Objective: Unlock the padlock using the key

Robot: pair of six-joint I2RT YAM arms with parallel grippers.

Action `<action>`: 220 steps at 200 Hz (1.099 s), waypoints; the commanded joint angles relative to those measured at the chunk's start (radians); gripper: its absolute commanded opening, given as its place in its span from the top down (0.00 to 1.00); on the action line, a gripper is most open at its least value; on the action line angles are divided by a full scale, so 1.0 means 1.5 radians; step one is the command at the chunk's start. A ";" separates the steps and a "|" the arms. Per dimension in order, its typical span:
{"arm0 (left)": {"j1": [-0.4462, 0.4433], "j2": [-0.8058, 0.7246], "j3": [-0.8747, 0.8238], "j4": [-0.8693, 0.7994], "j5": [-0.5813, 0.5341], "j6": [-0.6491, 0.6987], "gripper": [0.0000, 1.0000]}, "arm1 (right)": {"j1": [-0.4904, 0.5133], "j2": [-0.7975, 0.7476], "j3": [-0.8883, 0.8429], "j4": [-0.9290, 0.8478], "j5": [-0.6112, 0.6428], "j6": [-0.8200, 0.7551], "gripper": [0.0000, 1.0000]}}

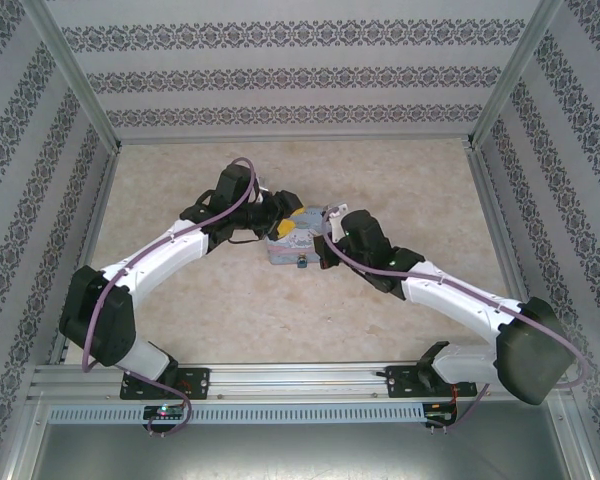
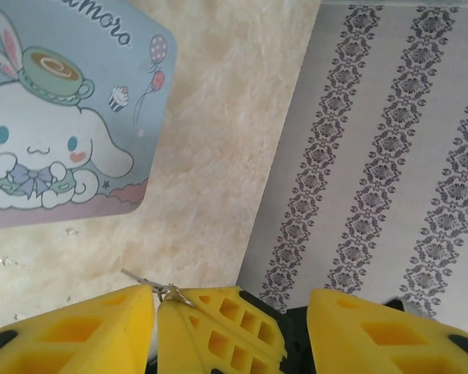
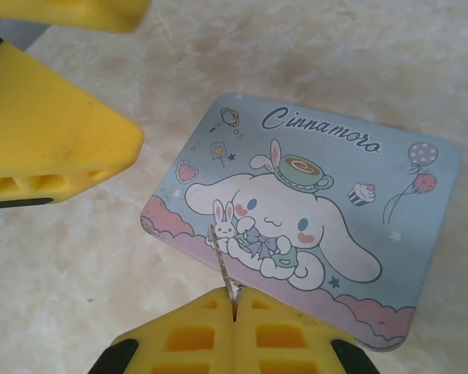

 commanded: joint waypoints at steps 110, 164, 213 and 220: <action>-0.016 0.015 -0.024 0.011 -0.011 -0.068 0.55 | 0.082 0.018 0.067 -0.004 0.107 -0.076 1.00; -0.016 0.021 -0.033 0.019 -0.012 -0.071 0.67 | 0.091 0.028 0.075 -0.007 0.117 -0.081 1.00; -0.015 0.028 -0.035 0.024 -0.014 -0.073 0.74 | 0.093 0.036 0.077 -0.007 0.117 -0.080 1.00; -0.016 0.029 -0.035 0.024 -0.014 -0.073 0.75 | 0.092 0.037 0.077 -0.007 0.117 -0.080 1.00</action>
